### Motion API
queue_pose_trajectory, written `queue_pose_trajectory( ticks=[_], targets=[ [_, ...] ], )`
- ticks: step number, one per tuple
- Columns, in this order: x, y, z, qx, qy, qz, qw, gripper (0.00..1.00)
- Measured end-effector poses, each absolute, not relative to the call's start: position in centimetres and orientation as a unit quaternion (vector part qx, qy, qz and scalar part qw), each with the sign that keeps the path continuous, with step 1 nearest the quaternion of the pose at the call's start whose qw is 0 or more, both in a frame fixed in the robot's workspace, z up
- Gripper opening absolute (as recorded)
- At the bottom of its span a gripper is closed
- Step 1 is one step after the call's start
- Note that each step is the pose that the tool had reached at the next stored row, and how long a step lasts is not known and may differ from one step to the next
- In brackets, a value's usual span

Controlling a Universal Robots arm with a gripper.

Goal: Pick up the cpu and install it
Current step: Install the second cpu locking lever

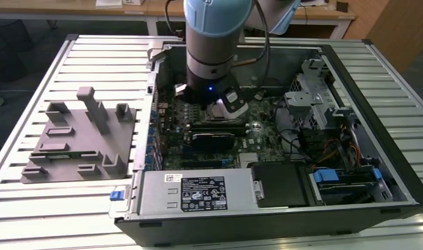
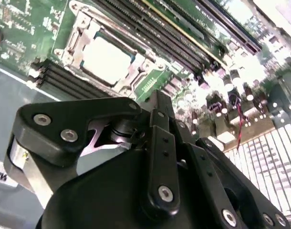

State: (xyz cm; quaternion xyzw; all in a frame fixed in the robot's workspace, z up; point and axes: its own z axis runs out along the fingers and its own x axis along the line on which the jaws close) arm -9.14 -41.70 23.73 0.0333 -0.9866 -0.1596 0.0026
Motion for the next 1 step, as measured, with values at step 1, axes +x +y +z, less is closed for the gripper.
queue_pose_trajectory(
  ticks=[1],
  targets=[
    [-9.14,-41.70,23.90,0.033,-0.987,-0.160,0.003,0.11]
  ],
)
